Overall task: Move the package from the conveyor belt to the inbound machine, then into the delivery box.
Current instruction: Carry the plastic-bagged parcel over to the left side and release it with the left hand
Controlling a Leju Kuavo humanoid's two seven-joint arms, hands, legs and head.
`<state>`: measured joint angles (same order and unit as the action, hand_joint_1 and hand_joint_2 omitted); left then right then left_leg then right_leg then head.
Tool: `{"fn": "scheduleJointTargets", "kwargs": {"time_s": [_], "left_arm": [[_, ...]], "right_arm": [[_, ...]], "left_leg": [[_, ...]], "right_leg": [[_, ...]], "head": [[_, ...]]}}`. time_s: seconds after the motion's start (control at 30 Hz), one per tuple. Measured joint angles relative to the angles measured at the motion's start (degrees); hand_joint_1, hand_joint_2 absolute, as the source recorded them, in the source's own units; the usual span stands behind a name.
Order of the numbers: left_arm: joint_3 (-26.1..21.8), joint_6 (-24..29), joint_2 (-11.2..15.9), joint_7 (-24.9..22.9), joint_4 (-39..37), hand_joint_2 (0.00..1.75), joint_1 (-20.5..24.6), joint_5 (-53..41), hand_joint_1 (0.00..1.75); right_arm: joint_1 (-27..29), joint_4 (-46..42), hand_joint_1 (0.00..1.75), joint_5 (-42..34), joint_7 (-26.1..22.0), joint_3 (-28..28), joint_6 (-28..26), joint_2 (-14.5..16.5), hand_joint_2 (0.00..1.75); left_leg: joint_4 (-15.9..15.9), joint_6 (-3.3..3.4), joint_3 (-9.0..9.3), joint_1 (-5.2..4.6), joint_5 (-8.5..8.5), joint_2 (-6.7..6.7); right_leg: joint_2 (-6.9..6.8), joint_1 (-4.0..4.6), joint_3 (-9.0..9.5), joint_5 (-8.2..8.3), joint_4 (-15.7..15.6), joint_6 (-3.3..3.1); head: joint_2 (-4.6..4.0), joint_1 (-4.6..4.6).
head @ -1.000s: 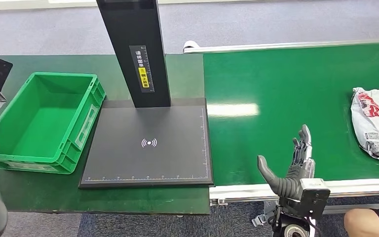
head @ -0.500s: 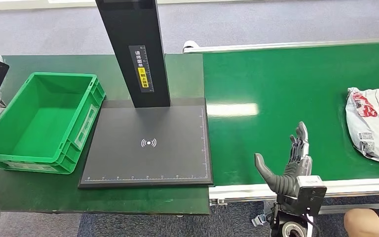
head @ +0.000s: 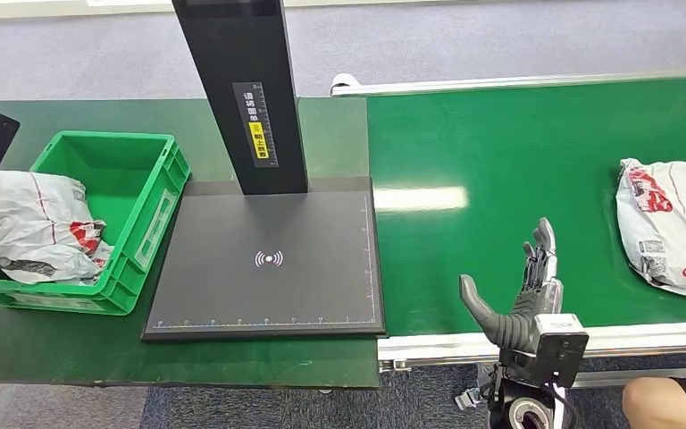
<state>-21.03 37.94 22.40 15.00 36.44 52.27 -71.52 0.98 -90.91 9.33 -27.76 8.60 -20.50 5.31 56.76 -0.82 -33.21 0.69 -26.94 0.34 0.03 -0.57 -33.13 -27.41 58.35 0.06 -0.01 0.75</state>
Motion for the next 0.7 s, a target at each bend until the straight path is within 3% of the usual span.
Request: {"fn": "scheduleJointTargets", "kwargs": {"time_s": [0.53,0.6,0.7], "left_arm": [[-0.1,0.0,0.0,5.5,1.5,1.75,-1.1,8.2,0.00],[-0.2,-0.1,-0.2,7.9,2.3,1.75,-1.8,12.8,0.00],[0.5,-4.2,-1.5,11.6,6.5,1.75,-5.1,28.2,0.00]], "right_arm": [[0.0,0.3,0.00,0.0,0.3,0.0,0.0,0.0,1.75],[0.0,0.4,0.00,0.0,0.4,-0.1,0.0,0.0,1.75],[0.2,0.4,0.00,0.0,0.4,-0.1,0.0,0.0,1.75]], "left_leg": [[0.0,0.00,0.00,0.00,0.00,0.00],[0.0,0.00,0.00,0.00,0.00,0.01],[0.0,0.00,0.03,-0.03,-0.01,0.02]], "right_leg": [[0.00,0.00,0.00,0.00,0.0,0.00],[0.00,0.00,-0.01,0.00,0.0,0.00],[0.01,-0.03,-0.02,0.00,0.0,0.00]], "head": [[-0.01,0.01],[-0.01,0.01],[-0.01,-0.01]]}}
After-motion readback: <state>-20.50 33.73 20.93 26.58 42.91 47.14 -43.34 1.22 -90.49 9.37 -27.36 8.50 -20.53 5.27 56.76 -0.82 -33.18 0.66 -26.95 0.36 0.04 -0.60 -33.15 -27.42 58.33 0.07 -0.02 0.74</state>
